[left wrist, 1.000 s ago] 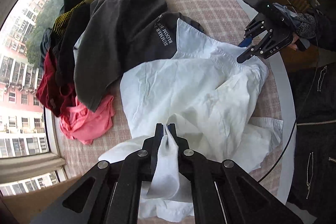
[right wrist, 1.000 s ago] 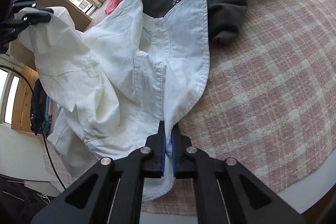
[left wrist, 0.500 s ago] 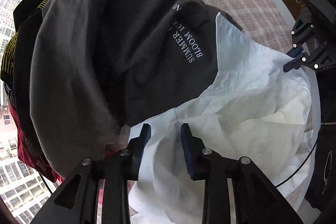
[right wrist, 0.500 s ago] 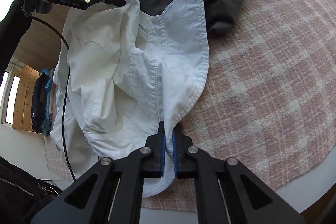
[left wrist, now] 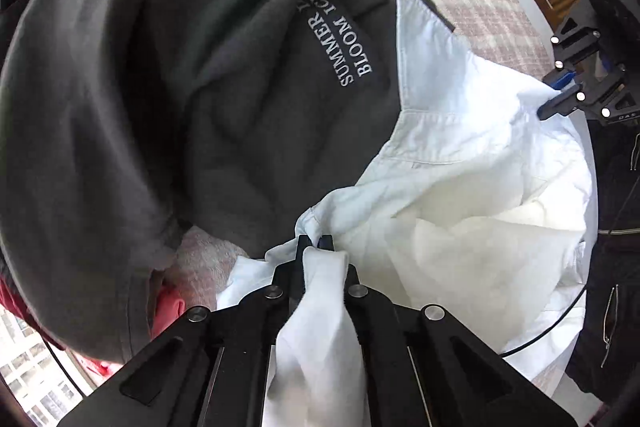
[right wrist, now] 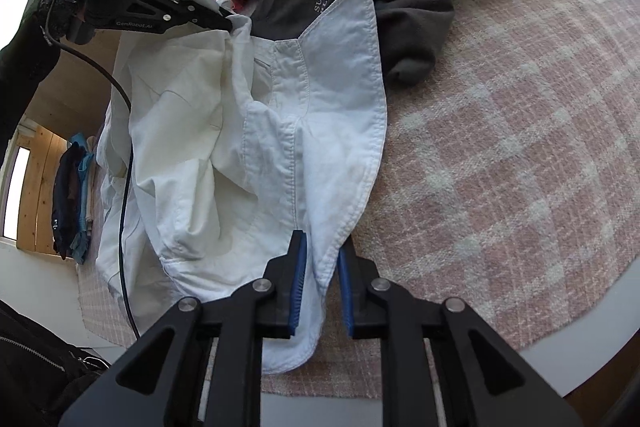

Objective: Fold clothes
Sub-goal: 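Lift the white shirt high with both grippers and shake it out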

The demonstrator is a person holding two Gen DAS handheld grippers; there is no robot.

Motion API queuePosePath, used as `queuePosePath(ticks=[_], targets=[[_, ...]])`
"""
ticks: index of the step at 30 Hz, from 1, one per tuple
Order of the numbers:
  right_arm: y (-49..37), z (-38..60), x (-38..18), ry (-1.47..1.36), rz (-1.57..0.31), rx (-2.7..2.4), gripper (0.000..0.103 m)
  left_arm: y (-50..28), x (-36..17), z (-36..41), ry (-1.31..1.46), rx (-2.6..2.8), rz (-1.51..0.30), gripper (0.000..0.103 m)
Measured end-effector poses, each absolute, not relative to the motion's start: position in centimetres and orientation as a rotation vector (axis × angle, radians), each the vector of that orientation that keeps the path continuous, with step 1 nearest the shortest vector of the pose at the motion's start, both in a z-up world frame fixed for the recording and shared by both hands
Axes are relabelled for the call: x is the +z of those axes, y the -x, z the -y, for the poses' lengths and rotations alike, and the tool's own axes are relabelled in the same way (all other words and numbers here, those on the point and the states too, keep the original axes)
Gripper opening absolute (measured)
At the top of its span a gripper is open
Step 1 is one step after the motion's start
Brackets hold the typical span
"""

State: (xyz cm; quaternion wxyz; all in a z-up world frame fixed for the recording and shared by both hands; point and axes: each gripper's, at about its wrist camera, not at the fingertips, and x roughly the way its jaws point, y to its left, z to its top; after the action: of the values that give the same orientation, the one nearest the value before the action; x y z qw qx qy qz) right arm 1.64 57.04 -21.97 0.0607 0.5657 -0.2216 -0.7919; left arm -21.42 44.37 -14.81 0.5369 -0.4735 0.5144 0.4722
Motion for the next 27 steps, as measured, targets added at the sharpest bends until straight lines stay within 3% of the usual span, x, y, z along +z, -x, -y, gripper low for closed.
queuePosePath(ticks=[2, 3, 10, 14, 16, 17, 19, 23, 27], targets=[[-2.1, -57.5, -21.5, -1.701, 0.695, -2.423, 0.040, 21.5, -12.7, -43.1, 1.130, 1.198, -1.199, 0.003], [-2.3, -57.8, -21.4, -1.689, 0.708, -2.432, 0.042, 21.4, -11.5, -42.3, 1.125, 1.236, -1.183, 0.003], [-5.6, -60.8, -21.0, -1.632, 0.771, -2.467, 0.043, 18.7, -4.1, -34.5, 1.090, 1.445, -1.065, 0.002], [-5.4, -61.5, -20.8, -1.502, 0.899, -2.405, 0.043, 18.2, -2.3, -30.5, 1.114, 1.520, -1.023, 0.002], [-4.7, -60.7, -20.6, -1.484, 0.837, -2.382, 0.043, 18.0, -2.2, -29.2, 1.136, 1.567, -1.011, 0.002], [-4.4, -60.3, -20.4, -1.475, 0.806, -2.370, 0.042, 17.8, -2.0, -28.5, 1.140, 1.591, -1.000, 0.002], [-2.5, -57.9, -19.3, -1.490, 0.771, -2.358, 0.005, 17.5, -1.7, -27.3, 1.145, 1.640, -0.975, 0.002], [-0.7, -56.6, -13.8, -1.470, 0.540, -2.440, 0.002, 15.8, 0.5, -24.1, 1.110, 1.722, -0.905, 0.002], [2.4, -56.3, -6.1, -1.267, 0.517, -2.521, 0.001, 14.5, 2.5, -21.2, 1.106, 1.844, -0.888, 0.002]])
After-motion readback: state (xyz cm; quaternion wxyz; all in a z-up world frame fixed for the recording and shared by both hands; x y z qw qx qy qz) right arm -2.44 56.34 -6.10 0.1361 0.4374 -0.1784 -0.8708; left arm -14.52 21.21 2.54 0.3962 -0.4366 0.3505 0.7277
